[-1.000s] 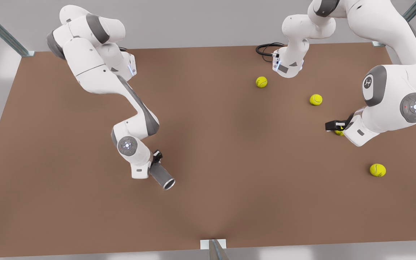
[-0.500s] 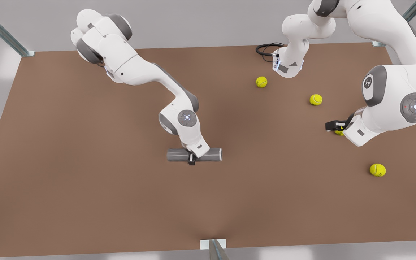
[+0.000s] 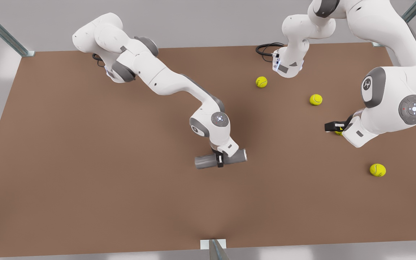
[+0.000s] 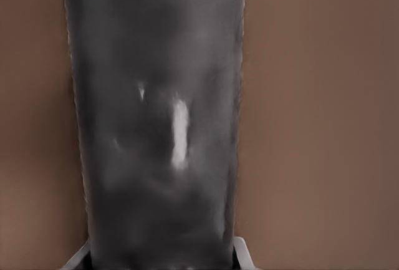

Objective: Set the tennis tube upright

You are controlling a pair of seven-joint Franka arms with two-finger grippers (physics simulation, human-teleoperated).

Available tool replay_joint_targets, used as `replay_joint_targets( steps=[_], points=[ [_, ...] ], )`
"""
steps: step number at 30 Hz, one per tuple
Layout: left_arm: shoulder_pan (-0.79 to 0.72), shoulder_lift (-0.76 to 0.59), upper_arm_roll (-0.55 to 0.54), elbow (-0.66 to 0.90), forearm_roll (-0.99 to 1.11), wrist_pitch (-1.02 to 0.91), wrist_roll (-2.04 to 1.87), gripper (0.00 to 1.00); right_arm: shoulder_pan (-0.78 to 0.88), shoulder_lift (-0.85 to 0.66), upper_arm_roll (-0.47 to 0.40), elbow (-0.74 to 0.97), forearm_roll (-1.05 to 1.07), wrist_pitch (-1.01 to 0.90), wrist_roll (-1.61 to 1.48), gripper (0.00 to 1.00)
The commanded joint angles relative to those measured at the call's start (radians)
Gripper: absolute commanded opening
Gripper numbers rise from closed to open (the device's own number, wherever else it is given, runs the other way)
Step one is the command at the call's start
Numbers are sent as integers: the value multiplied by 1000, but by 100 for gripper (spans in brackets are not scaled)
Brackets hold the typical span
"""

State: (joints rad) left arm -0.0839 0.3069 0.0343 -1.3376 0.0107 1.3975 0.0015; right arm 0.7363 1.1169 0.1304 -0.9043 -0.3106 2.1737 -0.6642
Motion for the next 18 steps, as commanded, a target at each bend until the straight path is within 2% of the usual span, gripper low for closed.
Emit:
replay_joint_targets(
  steps=[1,2,8,11,13,15,16,18],
  points=[
    [0,0,-1,0,0,0,0,100,0,1,0,4,1,0,0,93],
    [0,0,-1,0,0,2,0,100,0,8,0,7,5,0,0,100],
    [0,5,-1,0,0,2,0,100,-17,-49,11,8,162,-121,-9,100],
    [0,5,-1,0,-3,2,-2,100,-80,-291,8,-16,245,-423,61,100],
    [16,60,3,6,-145,11,-58,100,-293,-454,3,-18,245,-615,235,100],
    [131,153,3,11,-428,23,-74,100,-564,-500,3,-19,240,-603,363,100],
    [199,218,3,9,-593,18,1,100,-646,-552,2,-89,199,-611,423,100],
    [257,311,3,-54,-774,-11,161,100,-752,-842,6,-479,173,-480,555,100]
  ],
)
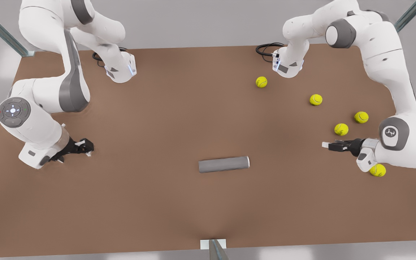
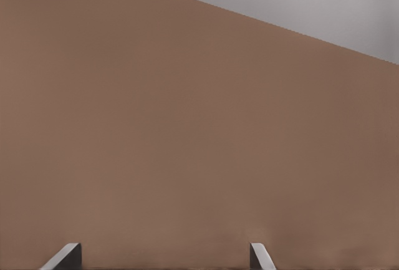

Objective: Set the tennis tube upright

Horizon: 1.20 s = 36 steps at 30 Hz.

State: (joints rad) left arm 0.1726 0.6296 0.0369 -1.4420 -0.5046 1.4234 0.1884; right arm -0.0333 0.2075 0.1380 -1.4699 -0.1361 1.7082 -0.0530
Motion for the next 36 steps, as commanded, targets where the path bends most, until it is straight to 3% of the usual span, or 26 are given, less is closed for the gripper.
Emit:
replay_joint_targets(
  steps=[1,4,6,9,17,36],
  points=[
    [-1,1,0,-63,-350,35,38,100,3,-49,2,-55,1,4,73,100],
    [-21,-7,-8,-348,-614,209,384,100,-16,-51,-1,19,38,-101,71,100],
    [-36,-13,-28,-429,-701,279,539,100,-2,-46,2,20,46,-102,74,100],
    [-99,30,-60,-437,-867,422,623,100,-14,-43,0,20,46,-94,73,100],
    [-151,102,-135,-434,-1032,505,654,100,-20,-43,-1,34,43,-96,71,100],
    [-191,213,-218,-322,-1108,565,692,100,-19,-36,-1,36,33,-93,74,100]
  ],
)
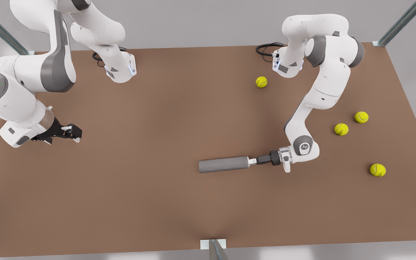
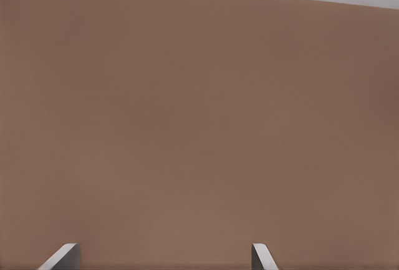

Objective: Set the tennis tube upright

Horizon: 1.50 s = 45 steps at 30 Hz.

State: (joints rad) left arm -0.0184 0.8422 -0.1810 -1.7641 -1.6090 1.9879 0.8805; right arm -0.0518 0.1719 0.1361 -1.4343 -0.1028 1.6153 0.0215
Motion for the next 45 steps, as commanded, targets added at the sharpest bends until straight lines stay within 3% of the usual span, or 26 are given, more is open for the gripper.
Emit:
replay_joint_targets(
  steps=[1,14,15,19,22,32,45],
  points=[
    [-2,0,0,0,-3,0,0,100,0,0,0,0,0,0,0,100],
    [-43,2,-22,0,-58,25,11,100,-2,0,-1,0,0,0,0,100],
    [-43,2,-22,0,-58,26,11,98,-3,0,-3,0,0,0,0,100],
    [-43,8,-22,0,-58,26,11,70,-3,0,-3,0,0,0,0,100],
    [-43,9,-22,0,-57,25,11,61,4,1,-3,0,-23,2,2,100],
    [-43,12,-23,0,-57,25,11,43,-36,12,-4,3,-57,15,2,100],
    [-41,8,-26,0,-54,19,9,30,-48,15,-3,12,-63,20,3,100]
  ],
)
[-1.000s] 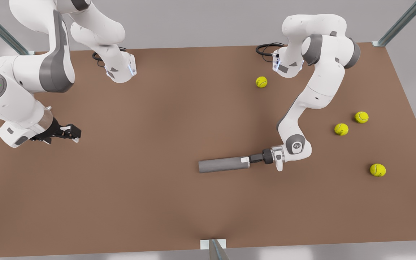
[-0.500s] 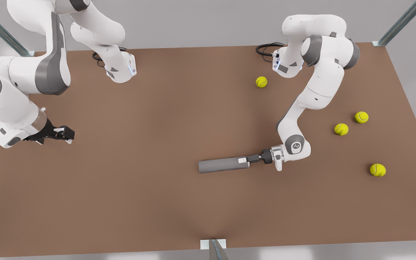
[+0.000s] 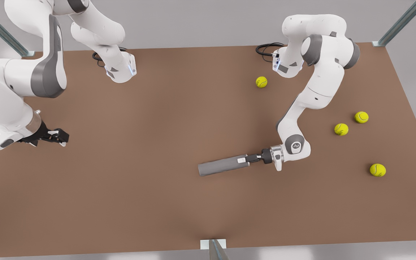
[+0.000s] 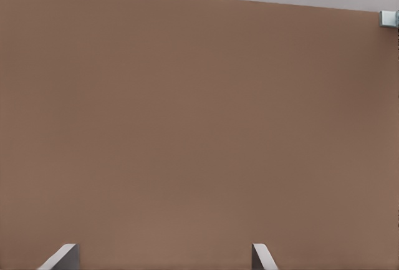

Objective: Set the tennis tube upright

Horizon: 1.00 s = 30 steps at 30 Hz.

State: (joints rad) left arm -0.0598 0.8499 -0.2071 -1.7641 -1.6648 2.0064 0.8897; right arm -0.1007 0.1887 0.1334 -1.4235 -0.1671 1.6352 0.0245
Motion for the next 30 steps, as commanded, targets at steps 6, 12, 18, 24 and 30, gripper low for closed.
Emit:
replay_joint_targets(
  steps=[6,12,18,24,30],
  points=[
    [0,-5,-5,2,3,0,0,25,6,6,2,0,-3,0,5,100],
    [0,-17,-3,0,11,-3,-5,21,4,6,2,1,-3,0,5,100],
    [0,-40,-3,0,36,-5,-40,21,6,6,2,1,-5,0,5,100],
    [6,-84,3,-2,132,-6,-91,21,6,6,2,1,-5,0,5,100],
    [6,-133,37,-5,240,-32,-166,21,7,6,2,1,-5,0,5,100]
  ],
)
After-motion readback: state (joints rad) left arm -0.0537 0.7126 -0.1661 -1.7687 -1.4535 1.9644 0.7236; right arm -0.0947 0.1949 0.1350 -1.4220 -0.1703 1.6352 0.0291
